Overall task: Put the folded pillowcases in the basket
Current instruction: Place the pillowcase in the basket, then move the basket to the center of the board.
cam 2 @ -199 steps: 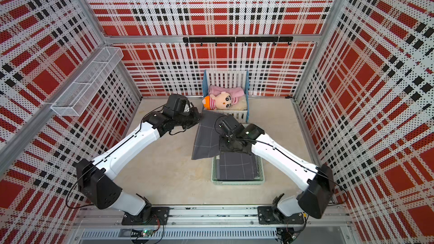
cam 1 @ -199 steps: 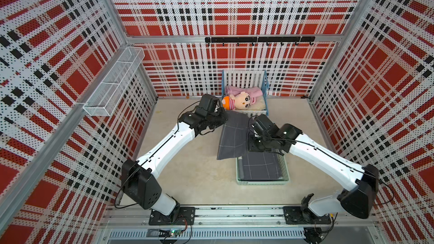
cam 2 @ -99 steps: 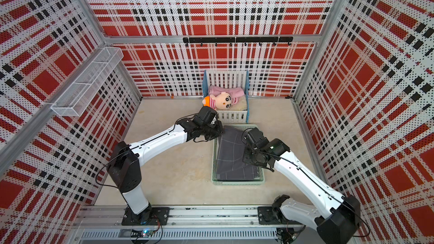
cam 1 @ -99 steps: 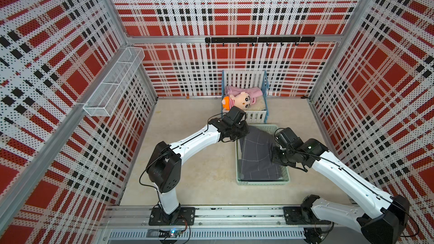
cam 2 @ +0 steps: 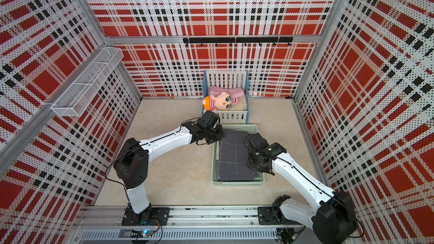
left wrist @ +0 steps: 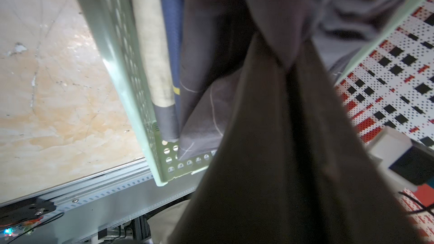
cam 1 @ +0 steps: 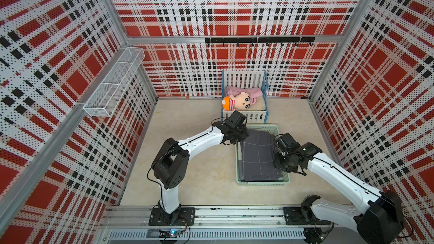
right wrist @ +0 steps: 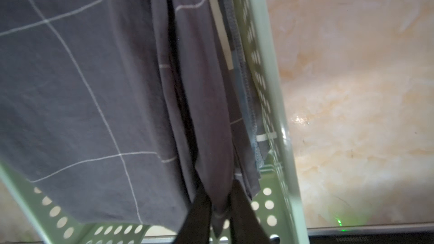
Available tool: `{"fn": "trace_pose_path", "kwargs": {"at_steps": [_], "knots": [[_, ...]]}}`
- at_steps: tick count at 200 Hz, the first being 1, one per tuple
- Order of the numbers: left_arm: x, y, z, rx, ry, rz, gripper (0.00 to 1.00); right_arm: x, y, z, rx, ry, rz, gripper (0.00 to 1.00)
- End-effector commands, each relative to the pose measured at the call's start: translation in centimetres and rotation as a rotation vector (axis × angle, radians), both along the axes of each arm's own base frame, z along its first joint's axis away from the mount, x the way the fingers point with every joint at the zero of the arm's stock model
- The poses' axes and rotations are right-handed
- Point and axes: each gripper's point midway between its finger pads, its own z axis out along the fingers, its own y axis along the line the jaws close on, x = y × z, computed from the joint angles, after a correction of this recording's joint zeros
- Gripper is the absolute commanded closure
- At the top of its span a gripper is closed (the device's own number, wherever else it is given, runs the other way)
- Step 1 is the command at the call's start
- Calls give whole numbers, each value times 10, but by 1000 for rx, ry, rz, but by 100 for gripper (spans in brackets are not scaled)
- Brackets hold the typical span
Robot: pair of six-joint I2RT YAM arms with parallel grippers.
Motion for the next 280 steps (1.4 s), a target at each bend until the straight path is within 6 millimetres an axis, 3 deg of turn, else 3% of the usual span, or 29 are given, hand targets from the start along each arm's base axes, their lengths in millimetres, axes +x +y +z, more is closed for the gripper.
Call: {"fn": "trace_pose_path", "kwargs": {"at_steps": [1,15,34,43,59,73,83,91,95,102,104,106,124,143,175,196,215,218,237,253,267,271,273,280], "knots": [[-7,3,-17,31,22,1,84,8,-11,10,-46,-47,-35,64],[-7,2,-16,27,24,-4,64,14,-13,23,-54,-87,-44,55],[-3,2,-3,29,2,-8,49,23,-15,43,-69,-133,-50,49],[0,0,10,24,-23,-10,28,28,-15,51,-73,-154,-49,48],[8,0,36,33,-75,-11,18,36,-14,66,-76,-191,-49,46],[14,5,58,66,-129,-12,16,43,-10,75,-67,-218,-39,45],[18,12,72,106,-173,-19,0,49,-7,82,-57,-240,-28,43],[22,19,85,146,-220,-28,1,55,-3,90,-42,-270,-22,40],[23,23,92,166,-248,-30,1,58,-1,95,-32,-293,-17,36],[26,32,107,206,-302,-29,1,64,1,107,-17,-342,-12,14],[28,35,111,221,-317,-23,1,66,2,110,-12,-355,-9,3],[28,38,116,230,-333,-21,1,68,3,115,-5,-372,-7,1],[35,77,160,328,-465,63,1,81,-5,150,-23,-510,-30,0],[39,135,202,395,-564,218,1,91,-19,184,-87,-628,-54,0],[36,246,232,464,-600,470,1,100,-51,235,-265,-793,-116,0],[22,298,244,422,-609,568,1,106,-58,257,-342,-858,-88,0],[13,318,235,332,-609,584,1,112,-62,241,-384,-818,-99,0],[12,323,230,318,-601,596,1,115,-60,235,-381,-802,-79,0],[15,313,181,195,-509,514,1,128,-43,182,-236,-641,19,0],[15,285,131,113,-395,395,1,129,-41,144,-115,-527,-9,30],[13,259,108,105,-354,342,1,128,-39,120,-16,-472,-49,53],[14,253,106,113,-351,334,0,128,-39,114,2,-460,-52,57],[11,241,106,111,-355,306,0,128,-38,113,12,-458,-50,58],[10,222,105,122,-359,268,4,127,-36,105,28,-439,-46,57]]}}
